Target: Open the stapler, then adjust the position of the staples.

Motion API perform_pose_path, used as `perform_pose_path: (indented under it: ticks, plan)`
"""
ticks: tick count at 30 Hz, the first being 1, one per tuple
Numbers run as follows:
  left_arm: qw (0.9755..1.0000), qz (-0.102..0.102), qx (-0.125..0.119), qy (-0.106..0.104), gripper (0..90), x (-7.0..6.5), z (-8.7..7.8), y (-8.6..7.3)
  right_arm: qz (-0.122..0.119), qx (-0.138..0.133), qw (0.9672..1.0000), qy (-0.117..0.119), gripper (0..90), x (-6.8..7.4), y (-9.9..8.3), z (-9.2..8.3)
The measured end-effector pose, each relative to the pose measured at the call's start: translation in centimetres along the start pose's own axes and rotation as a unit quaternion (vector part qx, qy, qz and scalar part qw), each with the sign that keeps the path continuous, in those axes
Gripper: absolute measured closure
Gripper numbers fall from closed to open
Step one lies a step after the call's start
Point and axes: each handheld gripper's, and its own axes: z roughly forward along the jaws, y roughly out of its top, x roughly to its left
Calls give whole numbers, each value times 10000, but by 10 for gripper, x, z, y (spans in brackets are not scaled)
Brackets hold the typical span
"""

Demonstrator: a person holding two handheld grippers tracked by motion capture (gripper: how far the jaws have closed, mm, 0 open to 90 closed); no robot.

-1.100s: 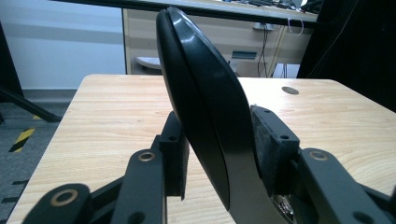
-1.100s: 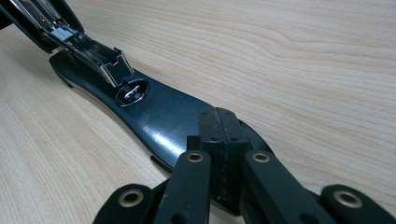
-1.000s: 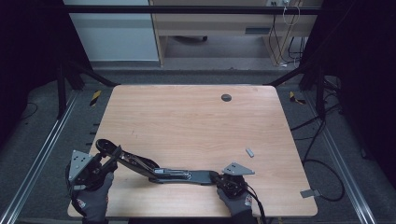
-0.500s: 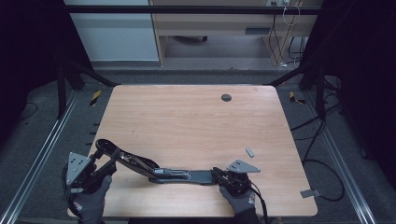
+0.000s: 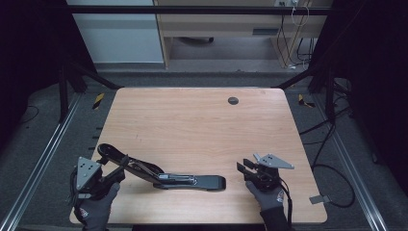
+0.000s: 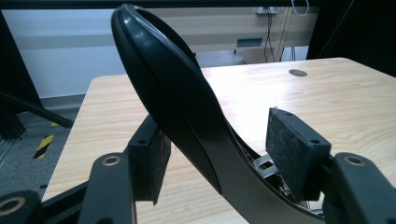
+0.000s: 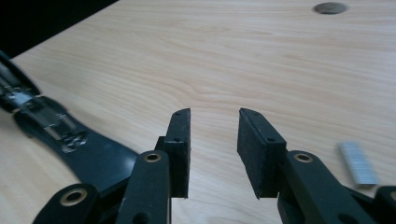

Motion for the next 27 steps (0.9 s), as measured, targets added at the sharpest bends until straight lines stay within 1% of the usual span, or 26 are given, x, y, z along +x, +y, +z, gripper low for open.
perform_pose_path:
  ticks: [1, 2, 4, 7, 11, 12, 13, 14, 15, 16, 17, 18, 19, 20, 21, 22, 24, 25, 26, 27]
  plan:
    - [10000, 0, 0, 0, 400, 0, 0, 0, 0, 0, 10000, 0, 655, 0, 0, 0]
    - [10000, 22, 8, -9, 400, 0, 0, 0, -5, 15, 10000, -48, 651, -3, 2, -1]
    - [10000, -3, -9, 5, 399, 0, 0, 0, -51, 41, 9998, -206, 646, -10, 6, -5]
    - [10000, -17, -6, -12, 399, 1, 0, 0, -102, 131, 9991, -381, 647, -20, 10, -9]
    - [10000, -10, -11, -22, 396, 2, 0, 0, -99, 224, 9981, -572, 655, -33, 16, -11]
    - [10000, -11, -11, -30, 396, 3, -1, 0, -100, 286, 9975, -633, 660, -39, 18, -11]
    - [10000, -11, -11, -30, 395, 3, -1, 0, -100, 286, 9975, -633, 660, -39, 18, -11]
    - [10000, -36, -16, -28, 394, 3, 0, 0, -90, 412, 9964, -738, 664, -45, 21, -11]
    - [10000, -36, -16, -28, 393, 3, 0, 0, -90, 412, 9964, -738, 664, -45, 21, -11]
    - [10000, -42, -10, -19, 393, 3, 0, 0, -89, 522, 9955, -786, 665, -49, 23, -9]
    - [10000, -42, -10, -19, 392, 3, 0, 0, -89, 522, 9955, -786, 665, -49, 23, -9]
    - [10000, -35, 0, -19, 392, 3, 0, 0, -95, 635, 9945, -833, 666, -53, 24, -7]
    - [10000, -35, 0, -19, 392, 3, 0, 0, -95, 635, 9945, -833, 666, -53, 24, -7]
    - [10000, -30, 0, -20, 391, 3, 0, 0, -202, 755, 9932, -863, 663, -58, 26, -3]
    - [10000, -30, 0, -20, 391, 3, 0, 0, -202, 755, 9932, -863, 663, -58, 26, -3]
    - [10000, -30, 4, -16, 391, 3, 0, 0, -142, 850, 9927, -843, 659, -58, 27, -2]
    - [10000, -36, 4, -21, 389, 4, 0, 0, -162, 1057, 9910, -801, 647, -62, 29, 4]
    - [10000, -31, 3, -19, 389, 4, 0, 0, -162, 1057, 9910, -801, 647, -62, 29, 4]
    - [10000, -39, 9, -25, 388, 4, 0, 0, -155, 1106, 9905, -799, 646, -66, 29, 8]
    - [10000, -35, 12, -29, 388, 4, 0, 0, -155, 1125, 9902, -817, 646, -68, 29, 10]
